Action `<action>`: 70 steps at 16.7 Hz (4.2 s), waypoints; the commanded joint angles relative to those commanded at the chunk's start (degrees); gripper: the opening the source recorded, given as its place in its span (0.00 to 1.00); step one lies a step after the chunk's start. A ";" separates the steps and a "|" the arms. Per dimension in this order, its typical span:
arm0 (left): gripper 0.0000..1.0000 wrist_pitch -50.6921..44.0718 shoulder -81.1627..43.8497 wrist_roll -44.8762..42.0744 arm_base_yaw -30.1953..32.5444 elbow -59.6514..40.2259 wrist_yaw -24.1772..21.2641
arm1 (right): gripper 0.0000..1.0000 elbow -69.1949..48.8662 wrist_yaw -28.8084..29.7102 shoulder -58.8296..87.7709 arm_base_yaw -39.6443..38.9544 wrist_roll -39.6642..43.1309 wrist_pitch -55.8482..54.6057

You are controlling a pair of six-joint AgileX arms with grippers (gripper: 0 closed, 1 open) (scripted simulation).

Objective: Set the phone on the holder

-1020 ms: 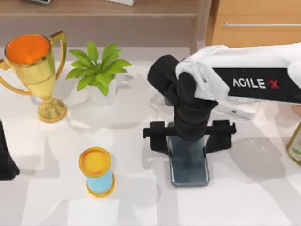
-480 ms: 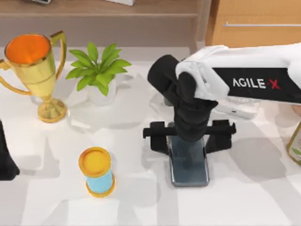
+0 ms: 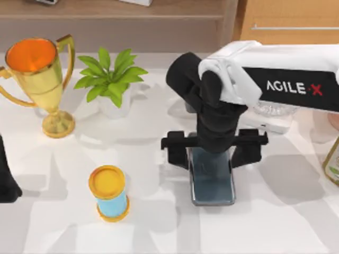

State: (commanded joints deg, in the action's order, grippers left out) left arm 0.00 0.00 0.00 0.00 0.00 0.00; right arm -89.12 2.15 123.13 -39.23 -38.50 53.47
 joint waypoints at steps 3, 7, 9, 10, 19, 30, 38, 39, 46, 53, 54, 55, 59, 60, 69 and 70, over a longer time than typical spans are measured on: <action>1.00 0.00 0.00 0.00 0.00 0.00 0.00 | 0.00 -0.30 -0.38 -0.23 0.12 0.01 -0.16; 1.00 0.00 0.00 0.00 0.00 0.00 0.00 | 0.00 -3.96 -5.70 -5.79 2.75 2.33 -0.62; 1.00 0.00 0.00 0.00 0.00 0.00 0.00 | 0.00 -6.07 -10.26 -9.57 5.55 5.00 -0.83; 1.00 0.00 0.00 0.00 0.00 0.00 0.00 | 0.00 -7.10 -12.93 -11.56 7.40 6.74 -0.86; 1.00 0.00 0.00 0.00 0.00 0.00 0.00 | 0.00 -12.35 -39.86 -26.35 33.91 33.57 1.93; 1.00 0.00 0.00 0.00 0.00 0.00 0.00 | 0.00 -8.20 -61.18 -25.50 79.77 95.63 10.48; 1.00 0.00 0.00 0.00 0.00 0.00 0.00 | 0.00 -0.07 -66.26 -15.89 102.05 127.54 15.82; 1.00 0.00 0.00 0.00 0.00 0.00 0.00 | 0.00 0.52 -66.48 -15.12 103.21 129.06 16.17; 1.00 0.00 0.00 0.00 0.00 0.00 0.00 | 0.00 0.91 -66.57 -14.56 103.98 130.19 16.42; 1.00 0.00 0.00 0.00 0.00 0.00 0.00 | 0.00 4.05 -62.94 -17.09 101.45 124.30 8.18; 1.00 0.00 0.00 0.00 0.00 0.00 0.00 | 0.00 4.79 -62.24 -17.63 100.68 122.83 6.21; 1.00 0.00 0.00 0.00 0.00 0.00 0.00 | 0.00 5.61 -61.83 -18.05 99.89 121.31 4.24; 1.00 0.00 0.00 0.00 0.00 0.00 0.00 | 0.00 8.86 -63.78 -17.70 97.56 115.51 -2.65; 1.00 0.00 0.00 0.00 0.00 0.00 0.00 | 0.00 9.36 -64.75 -17.24 97.30 114.51 -3.87; 1.00 0.00 0.00 0.00 0.00 0.00 0.00 | 0.30 9.76 -65.81 -16.69 97.07 113.64 -4.99; 1.00 0.00 0.00 0.00 0.00 0.00 0.00 | 0.38 9.76 -65.81 -16.69 97.07 113.64 -4.99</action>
State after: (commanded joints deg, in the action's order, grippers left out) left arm 0.00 0.00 0.00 0.00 0.00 0.00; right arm -79.36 -63.66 106.44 57.84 75.14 48.48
